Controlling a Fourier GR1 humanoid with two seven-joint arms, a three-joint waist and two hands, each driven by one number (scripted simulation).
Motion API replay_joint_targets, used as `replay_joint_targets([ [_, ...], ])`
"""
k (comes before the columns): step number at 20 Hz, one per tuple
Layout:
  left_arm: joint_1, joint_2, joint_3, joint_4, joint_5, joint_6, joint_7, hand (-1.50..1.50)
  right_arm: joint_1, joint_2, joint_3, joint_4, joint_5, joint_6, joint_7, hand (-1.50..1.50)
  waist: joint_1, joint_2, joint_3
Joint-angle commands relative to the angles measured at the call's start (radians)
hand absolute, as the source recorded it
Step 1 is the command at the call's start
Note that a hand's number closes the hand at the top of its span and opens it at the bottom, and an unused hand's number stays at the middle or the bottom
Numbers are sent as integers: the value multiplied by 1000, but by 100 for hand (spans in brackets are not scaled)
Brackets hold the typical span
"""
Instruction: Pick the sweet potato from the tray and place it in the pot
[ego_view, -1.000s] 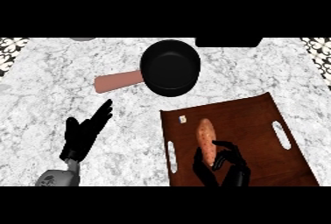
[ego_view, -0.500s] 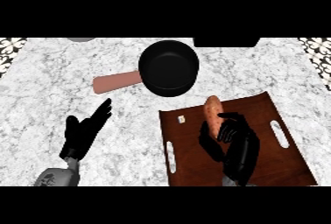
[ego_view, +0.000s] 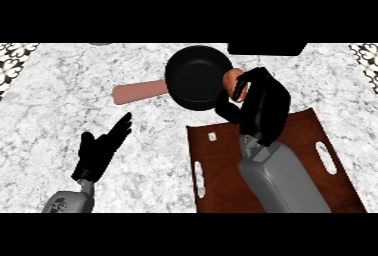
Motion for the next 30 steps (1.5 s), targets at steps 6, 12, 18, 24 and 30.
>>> replay_joint_targets([
  [6, 34, -1, -16, -6, -16, -11, -36, 0, -434, 1, -147, 462, -120, 191, 89, 150, 20, 9, 3],
  [12, -27, -12, -2, 31, 2, -19, -17, 0, -557, 1, -137, 742, -56, 373, 142, 150, 29, 16, 1],
  [18, -52, -12, -10, 22, -8, -18, -6, 0, -620, 1, -299, 963, -238, 418, 131, 150, 53, 27, 3],
  [24, -55, -33, -35, -6, -26, -7, -3, 0, -727, 1, -391, 1161, -304, 360, 181, -150, 73, 28, 3],
  [30, -58, -12, -19, 5, -13, -30, -6, 0, -755, 1, -394, 1061, -268, -22, -21, -150, 75, 32, 5],
])
